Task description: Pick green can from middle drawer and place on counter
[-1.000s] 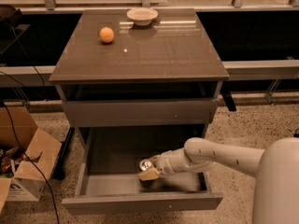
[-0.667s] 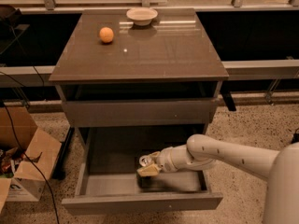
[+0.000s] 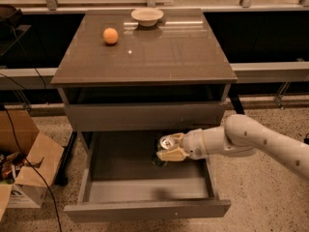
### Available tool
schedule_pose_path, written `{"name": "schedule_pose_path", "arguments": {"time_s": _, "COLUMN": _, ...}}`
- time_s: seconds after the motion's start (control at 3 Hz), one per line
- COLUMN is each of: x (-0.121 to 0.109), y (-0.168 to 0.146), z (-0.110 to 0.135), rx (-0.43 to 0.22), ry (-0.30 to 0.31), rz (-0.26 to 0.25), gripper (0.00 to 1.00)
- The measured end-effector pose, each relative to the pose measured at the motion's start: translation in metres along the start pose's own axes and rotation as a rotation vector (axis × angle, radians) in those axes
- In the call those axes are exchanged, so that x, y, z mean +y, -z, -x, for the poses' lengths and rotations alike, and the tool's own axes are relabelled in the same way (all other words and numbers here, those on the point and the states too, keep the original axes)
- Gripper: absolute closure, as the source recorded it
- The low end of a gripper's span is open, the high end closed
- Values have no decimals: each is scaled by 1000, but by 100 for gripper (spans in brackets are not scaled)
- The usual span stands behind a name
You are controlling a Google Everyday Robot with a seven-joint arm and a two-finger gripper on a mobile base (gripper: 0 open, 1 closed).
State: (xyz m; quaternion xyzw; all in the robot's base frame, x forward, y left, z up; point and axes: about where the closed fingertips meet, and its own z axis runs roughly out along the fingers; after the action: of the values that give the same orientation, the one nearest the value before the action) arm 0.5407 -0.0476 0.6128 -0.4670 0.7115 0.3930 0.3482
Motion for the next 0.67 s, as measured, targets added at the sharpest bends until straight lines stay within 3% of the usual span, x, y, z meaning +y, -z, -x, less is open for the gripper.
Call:
{"name": "schedule_pose_path", "arguments": {"time_s": 0.33, "x": 35, "y": 69, "z": 51, "rx": -4, "ry": 85, "rz": 9, "gripper": 100}}
{"name": "schedule_pose_path", "arguments": {"time_s": 0.67, "x": 60, "y": 132, "z": 112, "rx": -23, "ry": 212, "rz": -28, "gripper": 100}}
